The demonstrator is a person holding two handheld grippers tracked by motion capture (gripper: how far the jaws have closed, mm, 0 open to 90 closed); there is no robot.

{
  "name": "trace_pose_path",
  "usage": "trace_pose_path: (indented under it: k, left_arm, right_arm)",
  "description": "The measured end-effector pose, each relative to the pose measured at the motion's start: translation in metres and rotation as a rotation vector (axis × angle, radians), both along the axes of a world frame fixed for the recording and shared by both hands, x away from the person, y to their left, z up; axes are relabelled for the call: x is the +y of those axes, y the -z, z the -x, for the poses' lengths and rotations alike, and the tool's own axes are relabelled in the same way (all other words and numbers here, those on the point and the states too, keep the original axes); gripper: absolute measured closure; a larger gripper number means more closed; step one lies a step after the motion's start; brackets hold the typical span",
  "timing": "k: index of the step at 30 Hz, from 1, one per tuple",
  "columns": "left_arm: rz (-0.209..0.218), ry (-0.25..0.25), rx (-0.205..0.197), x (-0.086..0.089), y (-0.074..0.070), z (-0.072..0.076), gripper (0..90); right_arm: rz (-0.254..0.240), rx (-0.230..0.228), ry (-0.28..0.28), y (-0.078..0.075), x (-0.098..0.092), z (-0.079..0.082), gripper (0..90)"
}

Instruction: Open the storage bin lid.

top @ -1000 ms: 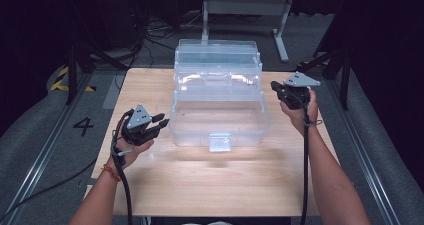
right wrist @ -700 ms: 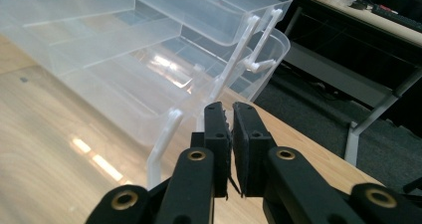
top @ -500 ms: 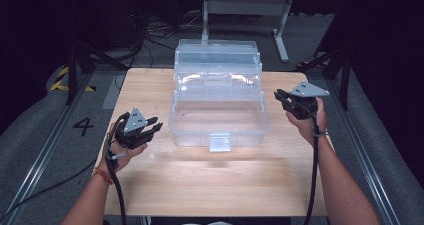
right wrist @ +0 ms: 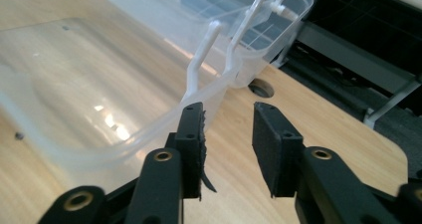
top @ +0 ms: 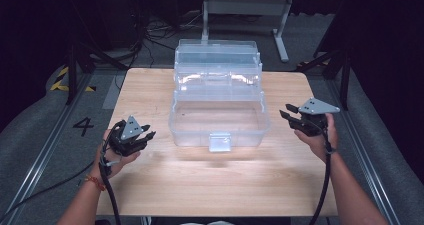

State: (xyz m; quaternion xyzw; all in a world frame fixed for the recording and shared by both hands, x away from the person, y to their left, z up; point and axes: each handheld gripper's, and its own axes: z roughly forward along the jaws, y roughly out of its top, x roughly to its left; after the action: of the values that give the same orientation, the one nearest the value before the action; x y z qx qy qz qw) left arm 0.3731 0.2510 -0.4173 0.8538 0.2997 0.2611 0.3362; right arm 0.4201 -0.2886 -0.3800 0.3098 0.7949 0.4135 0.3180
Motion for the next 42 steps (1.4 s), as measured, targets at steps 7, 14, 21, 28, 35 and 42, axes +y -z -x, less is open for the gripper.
trace_pose_path:
  k: [7,14,21,28,35,42]
  left_arm:
    - [-0.051,-0.008,0.021,0.006,0.009,0.005,65.5]
    - [-0.060,-0.016,0.053,0.015,0.016,0.011,63.3]
    - [-0.095,-0.009,0.087,0.018,0.031,0.020,61.1]
    - [-0.098,0.008,0.134,0.022,0.043,0.029,56.9]
    - [-0.008,0.040,0.191,0.031,0.050,0.035,48.8]
    - [0.056,0.022,0.219,0.035,0.058,0.040,31.6]
  right_arm:
    - [0.005,0.035,-0.001,0.015,-0.014,0.019,56.2]
    - [0.028,0.063,0.013,0.032,-0.024,0.035,49.7]
    - [0.037,0.080,0.024,0.042,-0.033,0.048,45.3]
    - [0.083,0.130,0.038,0.059,-0.043,0.063,37.2]
    - [0.085,0.205,0.054,0.078,-0.055,0.077,30.3]
    - [0.062,0.264,0.069,0.098,-0.065,0.088,27.3]
